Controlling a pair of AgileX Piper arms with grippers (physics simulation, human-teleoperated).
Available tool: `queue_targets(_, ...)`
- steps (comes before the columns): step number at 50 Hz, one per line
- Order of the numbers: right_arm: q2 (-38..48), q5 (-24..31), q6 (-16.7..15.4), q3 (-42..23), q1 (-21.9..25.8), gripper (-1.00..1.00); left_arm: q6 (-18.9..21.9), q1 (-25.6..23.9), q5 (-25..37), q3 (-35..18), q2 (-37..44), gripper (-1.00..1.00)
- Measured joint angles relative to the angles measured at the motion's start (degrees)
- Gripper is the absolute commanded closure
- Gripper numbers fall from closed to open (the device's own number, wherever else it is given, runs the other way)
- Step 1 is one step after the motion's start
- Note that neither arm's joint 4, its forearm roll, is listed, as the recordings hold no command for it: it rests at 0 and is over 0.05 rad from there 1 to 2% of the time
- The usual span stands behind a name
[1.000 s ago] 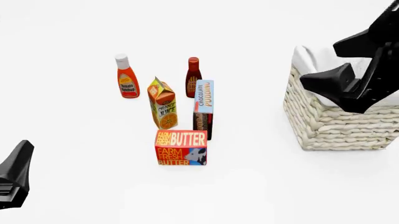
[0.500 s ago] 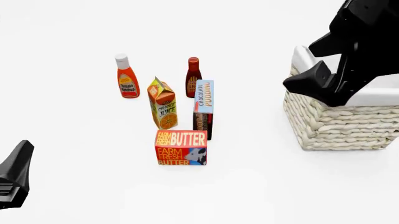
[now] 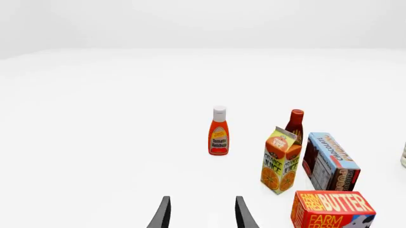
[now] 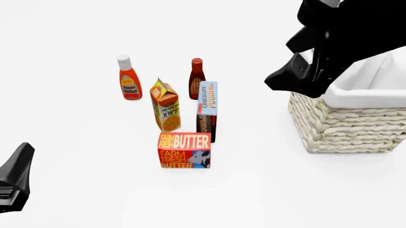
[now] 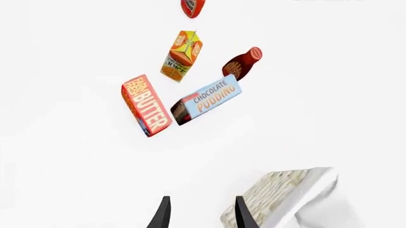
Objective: Pick the butter and place it in the basket.
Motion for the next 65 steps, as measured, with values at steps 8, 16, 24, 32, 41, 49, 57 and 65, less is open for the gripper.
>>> queue_targets(8, 2.6, 1.5, -0.6, -2.4, 1.1, -1.00, 0.0, 0.0, 0.0, 0.0, 0.0, -1.00)
queue_targets(16, 5.1, 2.4, -0.7, -4.2, 2.2, -1.00, 0.0, 0.0, 0.0, 0.0, 0.0, -1.00)
queue_targets(24, 7.7, 3.1, -0.5, -6.1, 3.4, -1.00, 0.0, 0.0, 0.0, 0.0, 0.0, -1.00)
queue_targets(32, 10.9, 3.9, -0.4, -8.6, 4.6, -1.00, 0.0, 0.0, 0.0, 0.0, 0.0, -1.00)
queue_targets(41, 14.7, 4.9, -0.6, -11.1, 5.8, -1.00, 0.0, 0.0, 0.0, 0.0, 0.0, -1.00)
queue_targets(49, 18.2, 6.2, -1.5, -13.6, 6.5, -1.00, 0.0, 0.0, 0.0, 0.0, 0.0, -1.00)
queue_targets(57, 21.3, 7.5, -2.4, -15.5, 7.5, -1.00, 0.0, 0.0, 0.0, 0.0, 0.0, -1.00)
queue_targets(65, 23.7, 8.4, -3.1, -16.9, 8.5, -1.00, 0.0, 0.0, 0.0, 0.0, 0.0, -1.00)
